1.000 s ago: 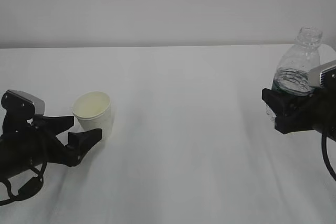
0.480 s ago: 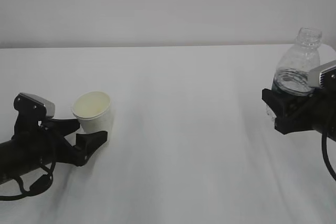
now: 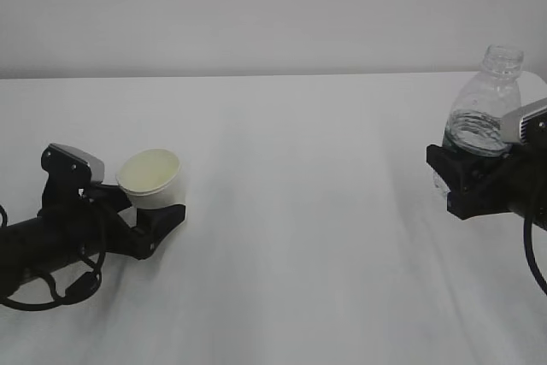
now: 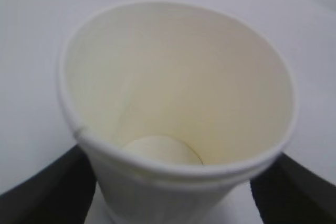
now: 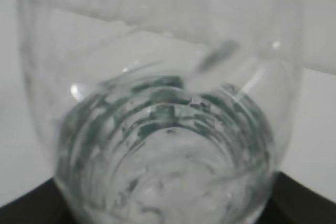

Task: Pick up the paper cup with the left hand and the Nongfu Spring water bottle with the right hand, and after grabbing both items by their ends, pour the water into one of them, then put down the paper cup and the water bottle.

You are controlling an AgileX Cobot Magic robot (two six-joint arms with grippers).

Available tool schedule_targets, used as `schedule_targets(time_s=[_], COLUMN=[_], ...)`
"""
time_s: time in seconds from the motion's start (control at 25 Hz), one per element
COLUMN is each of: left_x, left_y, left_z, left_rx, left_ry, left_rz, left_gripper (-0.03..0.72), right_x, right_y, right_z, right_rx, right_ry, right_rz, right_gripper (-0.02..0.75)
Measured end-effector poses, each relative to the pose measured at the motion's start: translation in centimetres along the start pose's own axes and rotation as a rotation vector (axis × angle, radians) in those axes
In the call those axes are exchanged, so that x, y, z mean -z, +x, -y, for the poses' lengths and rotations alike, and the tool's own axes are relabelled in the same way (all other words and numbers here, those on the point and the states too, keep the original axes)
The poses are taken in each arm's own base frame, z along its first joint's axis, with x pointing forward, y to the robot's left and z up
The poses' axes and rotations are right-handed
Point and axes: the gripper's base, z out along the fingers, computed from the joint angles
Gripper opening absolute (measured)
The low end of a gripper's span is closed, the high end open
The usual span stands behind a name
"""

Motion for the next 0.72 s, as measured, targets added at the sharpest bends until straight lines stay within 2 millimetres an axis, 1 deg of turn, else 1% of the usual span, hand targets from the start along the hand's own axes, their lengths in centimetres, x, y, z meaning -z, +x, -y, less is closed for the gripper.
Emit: schedule_targets(time_s=[0.16, 0.44, 0.72], left_x=[-0.68, -1.13, -1.14], left_y=[-0.33, -0.45, -0.46], left_z=[-0.21, -0.35, -0.31], left_rx=[-0.014, -0.022, -0.024], left_ry=[0.011, 0.018, 0.023], left_rz=[0.017, 0.025, 0.025], left_gripper=[0.645, 0.627, 0.536], right_x=[0.00, 0.00, 0.00], right_y=[0.00, 0.00, 0.00], right_z=[0.01, 0.02, 0.03], right_rx=[0.001, 0.006, 0.009], right_ry=[0.001, 0.003, 0.003], right_rz=[0.000, 0.000, 0.000], right_gripper=[0.473, 0.473, 0.473])
